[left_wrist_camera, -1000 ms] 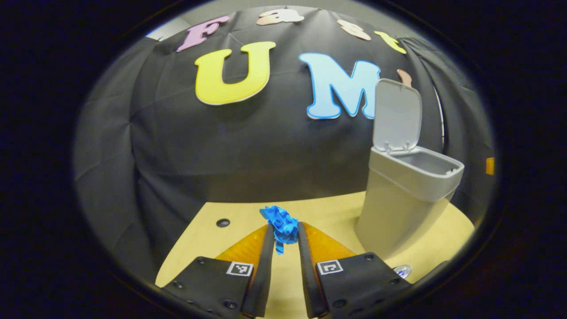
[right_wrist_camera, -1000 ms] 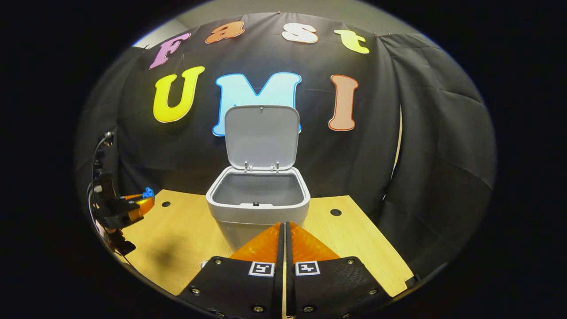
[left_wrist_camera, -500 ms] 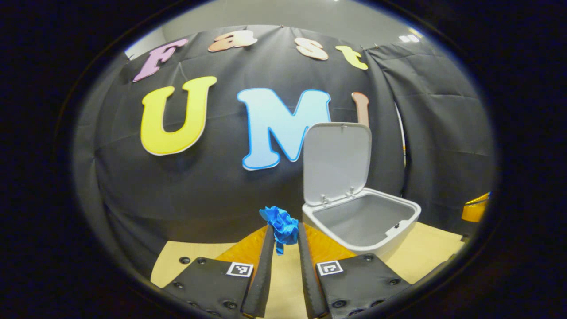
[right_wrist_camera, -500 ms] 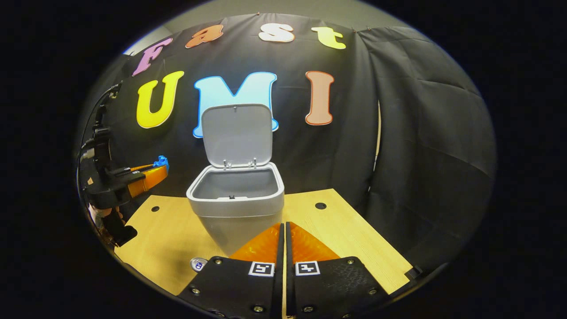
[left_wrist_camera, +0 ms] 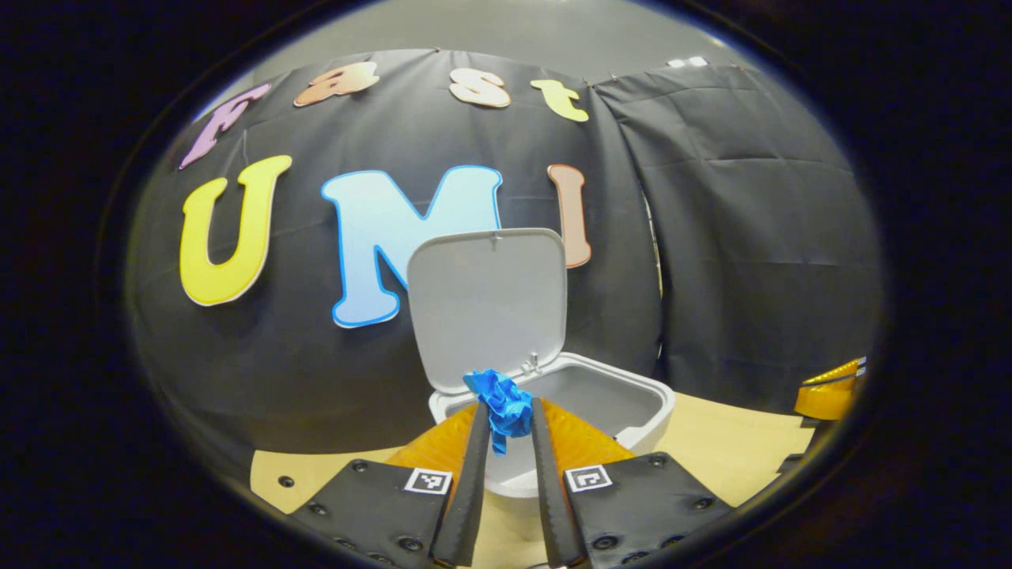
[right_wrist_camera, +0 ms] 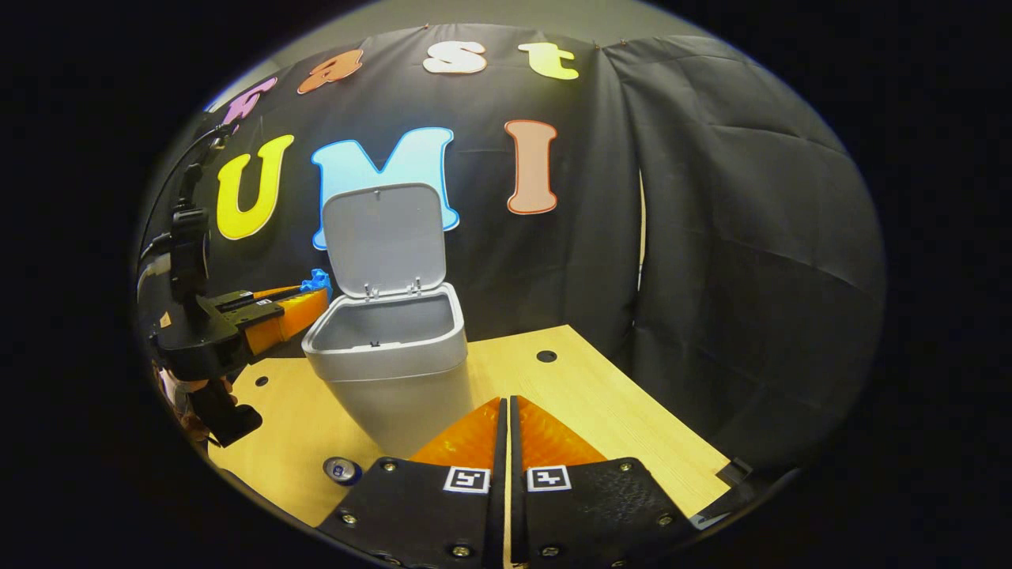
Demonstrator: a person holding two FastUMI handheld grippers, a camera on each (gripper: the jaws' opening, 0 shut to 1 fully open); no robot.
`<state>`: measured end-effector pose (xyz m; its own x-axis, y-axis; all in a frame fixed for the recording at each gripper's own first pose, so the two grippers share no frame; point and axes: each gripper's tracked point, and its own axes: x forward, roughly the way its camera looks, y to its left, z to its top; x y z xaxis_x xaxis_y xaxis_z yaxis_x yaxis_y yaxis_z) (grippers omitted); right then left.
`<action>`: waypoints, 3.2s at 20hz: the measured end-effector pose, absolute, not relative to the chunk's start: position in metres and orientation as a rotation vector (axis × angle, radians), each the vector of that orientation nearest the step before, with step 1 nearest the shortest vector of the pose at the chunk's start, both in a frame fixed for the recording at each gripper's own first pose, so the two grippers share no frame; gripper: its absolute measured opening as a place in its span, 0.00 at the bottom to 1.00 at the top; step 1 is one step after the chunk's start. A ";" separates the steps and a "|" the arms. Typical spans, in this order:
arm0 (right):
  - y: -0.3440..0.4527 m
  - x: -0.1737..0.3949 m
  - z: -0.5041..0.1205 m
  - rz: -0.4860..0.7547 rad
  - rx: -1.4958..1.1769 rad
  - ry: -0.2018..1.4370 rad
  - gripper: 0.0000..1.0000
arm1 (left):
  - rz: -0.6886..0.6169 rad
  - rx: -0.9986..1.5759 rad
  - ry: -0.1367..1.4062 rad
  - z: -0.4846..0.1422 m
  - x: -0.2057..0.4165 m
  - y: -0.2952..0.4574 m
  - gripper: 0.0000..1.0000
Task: Press the lid of the desktop garbage bin to open it, pick up the crumpled paper on the desktop and throw it into the bin, then pick up the pop can on the desktop and drop it into the bin, and finally close the garbage bin lid.
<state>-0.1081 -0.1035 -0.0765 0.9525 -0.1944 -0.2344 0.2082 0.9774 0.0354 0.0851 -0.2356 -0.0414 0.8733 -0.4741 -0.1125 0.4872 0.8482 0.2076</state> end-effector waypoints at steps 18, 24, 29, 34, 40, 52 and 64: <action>-0.115 -0.110 -0.080 -0.230 0.082 0.238 0.03 | -0.529 0.228 0.061 -0.047 0.088 -0.248 0.71; -0.108 -0.108 -0.082 -0.207 0.086 0.240 0.03 | -0.477 0.202 0.055 -0.040 0.087 -0.228 0.71; -0.098 -0.102 -0.086 -0.170 0.091 0.256 0.03 | -0.416 0.199 0.040 -0.029 0.081 -0.199 0.65; -0.077 -0.093 -0.091 -0.112 0.070 0.276 0.03 | -0.338 0.172 0.038 -0.022 0.077 -0.163 0.77; -0.037 -0.077 -0.096 0.008 0.057 0.302 0.03 | -0.223 0.158 0.045 -0.019 0.066 -0.109 0.77; 0.057 -0.059 -0.117 0.273 0.034 0.374 0.87 | 0.012 0.128 0.057 -0.014 0.027 0.006 0.71; 0.110 -0.049 -0.182 0.379 -0.130 0.551 0.98 | 0.180 0.097 0.066 -0.017 -0.005 0.082 0.71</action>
